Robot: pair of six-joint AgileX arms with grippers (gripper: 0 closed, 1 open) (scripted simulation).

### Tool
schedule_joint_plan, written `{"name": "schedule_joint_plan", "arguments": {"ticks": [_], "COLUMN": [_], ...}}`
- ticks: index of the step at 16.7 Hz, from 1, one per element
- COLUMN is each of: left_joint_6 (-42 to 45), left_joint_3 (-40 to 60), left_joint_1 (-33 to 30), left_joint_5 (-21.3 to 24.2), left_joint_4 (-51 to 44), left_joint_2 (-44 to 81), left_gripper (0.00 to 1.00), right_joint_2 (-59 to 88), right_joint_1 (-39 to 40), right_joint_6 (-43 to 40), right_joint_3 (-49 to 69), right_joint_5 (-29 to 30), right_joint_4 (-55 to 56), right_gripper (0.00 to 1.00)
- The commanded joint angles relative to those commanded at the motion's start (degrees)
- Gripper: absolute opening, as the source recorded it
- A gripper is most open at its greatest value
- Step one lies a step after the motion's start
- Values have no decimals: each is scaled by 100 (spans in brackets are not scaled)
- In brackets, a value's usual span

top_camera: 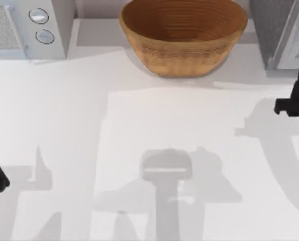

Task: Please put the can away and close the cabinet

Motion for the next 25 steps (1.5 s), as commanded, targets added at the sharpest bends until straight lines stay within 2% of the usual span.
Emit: {"name": "schedule_joint_plan", "arguments": {"ticks": [9, 13, 16, 22, 25], "left_joint_6": [0, 0, 0, 0, 0], "left_joint_3": [0, 0, 0, 0, 0], "left_joint_1": [0, 0, 0, 0, 0], "left_joint_5": [0, 0, 0, 0, 0], "left_joint_4": [0, 0, 0, 0, 0], "left_joint_2": [0, 0, 0, 0, 0], "left_gripper": [100, 100, 100, 100, 100], "right_joint_2": [-4694, -6082, -6493, -6485, -6177], "right_joint_1": [-1269, -1837, -2078, -2072, -2010], "right_joint_6": [-297, -451, -521, -510, -502], "right_joint_3": [-1412, -2042, -2314, -2314, -1950], "right_joint_5": [-1263, -1850, -2107, -2110, -2080], "right_joint_4": [-1743, -2508, -2832, -2838, -2922], "right_gripper": [0, 0, 0, 0, 0]}}
